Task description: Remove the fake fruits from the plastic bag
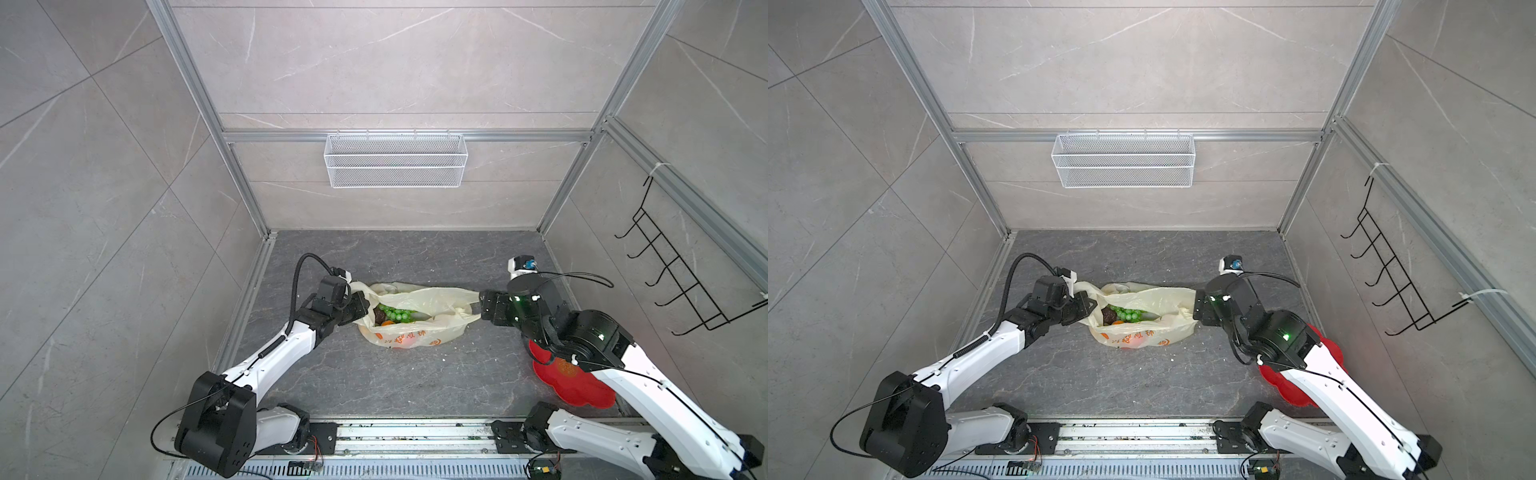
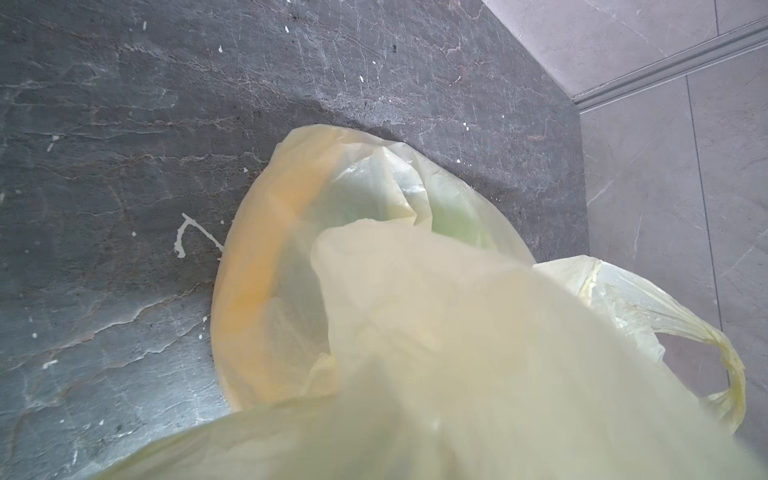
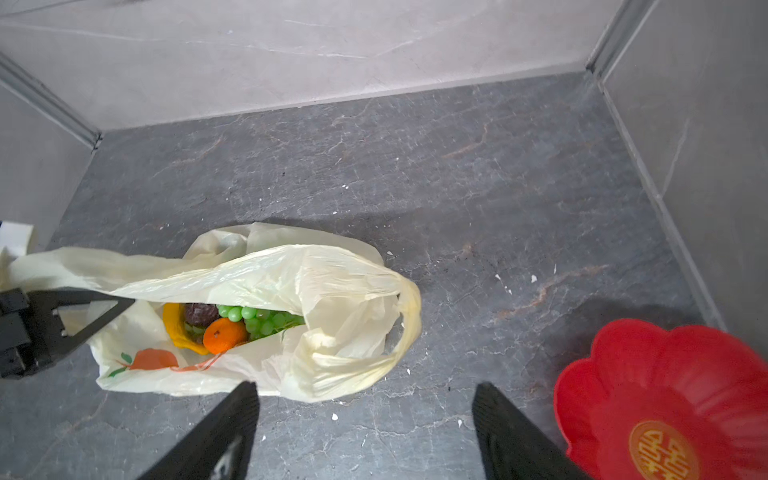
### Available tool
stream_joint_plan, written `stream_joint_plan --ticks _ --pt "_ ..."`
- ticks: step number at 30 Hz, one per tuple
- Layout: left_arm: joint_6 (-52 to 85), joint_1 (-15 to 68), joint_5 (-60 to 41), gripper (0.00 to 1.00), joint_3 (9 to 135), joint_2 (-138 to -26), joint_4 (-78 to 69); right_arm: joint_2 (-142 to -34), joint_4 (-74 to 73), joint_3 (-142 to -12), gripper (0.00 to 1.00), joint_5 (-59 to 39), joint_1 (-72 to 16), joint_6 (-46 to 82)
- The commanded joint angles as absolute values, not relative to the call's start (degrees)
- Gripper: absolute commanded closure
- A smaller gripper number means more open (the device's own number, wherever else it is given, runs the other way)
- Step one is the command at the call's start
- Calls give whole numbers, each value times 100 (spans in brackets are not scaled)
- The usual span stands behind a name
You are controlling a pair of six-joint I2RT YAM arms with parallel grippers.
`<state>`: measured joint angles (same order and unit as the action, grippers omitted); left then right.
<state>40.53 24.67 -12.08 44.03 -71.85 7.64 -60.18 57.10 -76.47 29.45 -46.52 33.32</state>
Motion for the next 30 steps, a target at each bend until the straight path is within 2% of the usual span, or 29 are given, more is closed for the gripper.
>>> stream_joint_plan --ticks 1,4,10,17,20,24,27,30 --pt "3939 2531 -1056 98 4658 -6988 872 -7180 6466 -8223 14 3872 -5272 3249" --pt "3910 2557 -1003 98 4667 -6936 921 -8244 6662 -8751 10 4073 -5457 3243" --pt "3874 2558 -927 98 4650 -6814 1022 -9492 6439 -9056 8 4055 -5271 2908" --pt "3847 2559 -971 98 4632 -6813 1010 -10212 6030 -8677 16 3958 -4876 2701" --pt "3831 2558 -951 98 4665 -6841 1013 -10445 5875 -8523 22 4056 -4777 2651" --pt "3719 2544 -808 98 4847 -6915 1180 -10507 5525 -8315 38 3817 -4661 2454" --pt "3552 2508 -666 98 5105 -7037 1425 -10197 5309 -8216 68 3755 -4562 2385" --pt "3411 2292 -634 98 5364 -7166 1620 -9406 4658 -7910 89 3003 -4134 2152"
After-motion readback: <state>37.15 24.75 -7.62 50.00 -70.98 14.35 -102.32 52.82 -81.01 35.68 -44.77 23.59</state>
